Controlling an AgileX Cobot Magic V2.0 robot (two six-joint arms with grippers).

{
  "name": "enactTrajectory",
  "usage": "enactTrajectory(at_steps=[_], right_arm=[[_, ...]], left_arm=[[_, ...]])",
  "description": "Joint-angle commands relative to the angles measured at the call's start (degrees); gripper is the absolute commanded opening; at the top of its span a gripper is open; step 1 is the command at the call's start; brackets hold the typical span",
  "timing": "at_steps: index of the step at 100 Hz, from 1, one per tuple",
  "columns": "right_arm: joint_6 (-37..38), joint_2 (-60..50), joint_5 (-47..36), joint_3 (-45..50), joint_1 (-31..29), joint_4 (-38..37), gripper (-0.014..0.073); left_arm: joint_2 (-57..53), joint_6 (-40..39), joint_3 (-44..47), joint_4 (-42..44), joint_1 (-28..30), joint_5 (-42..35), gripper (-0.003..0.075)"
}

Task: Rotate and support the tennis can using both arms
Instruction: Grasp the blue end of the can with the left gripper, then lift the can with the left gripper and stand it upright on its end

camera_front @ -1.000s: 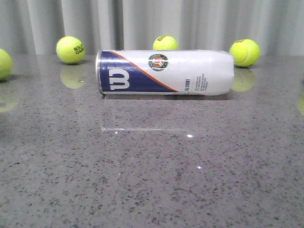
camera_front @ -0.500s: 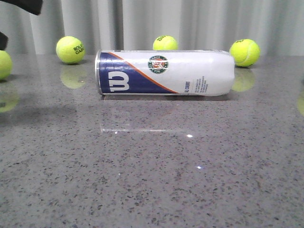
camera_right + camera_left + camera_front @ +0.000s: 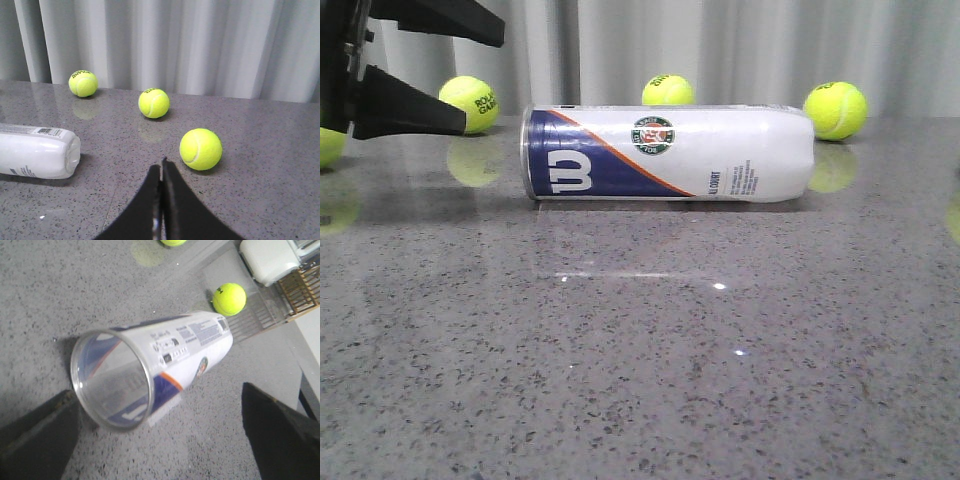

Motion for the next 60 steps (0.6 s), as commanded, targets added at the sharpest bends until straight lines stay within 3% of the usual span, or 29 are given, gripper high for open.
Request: enactTrajectory(at_steps=[1,46,53,60], right_arm=[[-0.13,0.59,-4.25,-1.4,-0.3,0.25,-0.0068],[-0.13,0.59,-4.25,-1.4,-0.3,0.25,-0.0068],[-0.13,0.59,-4.25,-1.4,-0.3,0.25,-0.0068],[-0.13,0.59,-4.25,-1.4,-0.3,0.25,-0.0068]], left_arm=[[0.61,0.4,-3.8,-4.44,-1.2,4.05,0.0618],[8.46,-0.11,-10.41,-8.08,-10.16,3.91,0.061],[8.5,-0.11,-10.86,-7.87,-10.64,3.91,0.0538],[8.5,-0.11,-10.86,-7.87,-10.65,4.13,0.0385]])
